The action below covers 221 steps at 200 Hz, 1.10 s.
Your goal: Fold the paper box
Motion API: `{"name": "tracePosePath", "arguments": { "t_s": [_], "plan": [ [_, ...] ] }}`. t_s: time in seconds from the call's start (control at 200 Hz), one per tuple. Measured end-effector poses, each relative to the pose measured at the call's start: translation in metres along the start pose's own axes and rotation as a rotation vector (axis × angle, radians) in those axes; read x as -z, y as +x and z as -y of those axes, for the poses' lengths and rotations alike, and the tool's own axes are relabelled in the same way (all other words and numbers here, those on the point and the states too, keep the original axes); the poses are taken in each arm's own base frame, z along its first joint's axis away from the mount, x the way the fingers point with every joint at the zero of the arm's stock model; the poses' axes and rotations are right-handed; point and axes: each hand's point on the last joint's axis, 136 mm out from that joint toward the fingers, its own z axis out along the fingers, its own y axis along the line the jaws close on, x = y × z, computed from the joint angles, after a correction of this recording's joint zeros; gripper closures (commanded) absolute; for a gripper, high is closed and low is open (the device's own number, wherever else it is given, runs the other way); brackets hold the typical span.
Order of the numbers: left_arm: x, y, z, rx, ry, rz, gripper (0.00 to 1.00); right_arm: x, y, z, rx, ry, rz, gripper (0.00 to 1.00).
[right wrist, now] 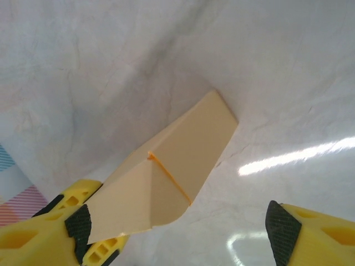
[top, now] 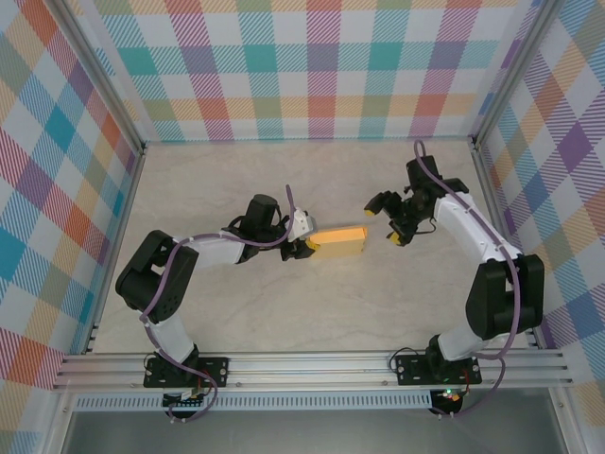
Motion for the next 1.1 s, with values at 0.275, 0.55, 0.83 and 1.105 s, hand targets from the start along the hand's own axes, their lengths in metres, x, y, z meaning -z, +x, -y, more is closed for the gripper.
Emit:
{"name": "tracePosePath", "arguments": {
  "t_s": [0.275, 0.55, 0.83, 1.105],
  "plan": [
    [-0.002, -0.001, -0.002, 0.001, 0.008, -0.008, 0.73, -0.028, 0.034, -0.012, -0.307, -0.029, -0.100, 0.09],
    [-0.002, -0.001, -0.002, 0.001, 0.009, -0.007, 0.73, -0.055, 0.040, -0.020, -0.509, 0.026, -0.073, 0.13],
    [-0.002, -0.001, -0.002, 0.001, 0.009, -0.007, 0.73, -0.069, 0.033, -0.010, -0.619, 0.063, -0.010, 0.27],
    [-0.002, -0.001, -0.001, 0.001, 0.012, -0.006, 0.64, -0.073, 0.023, -0.006, -0.687, 0.071, 0.060, 0.42]
  ]
}}
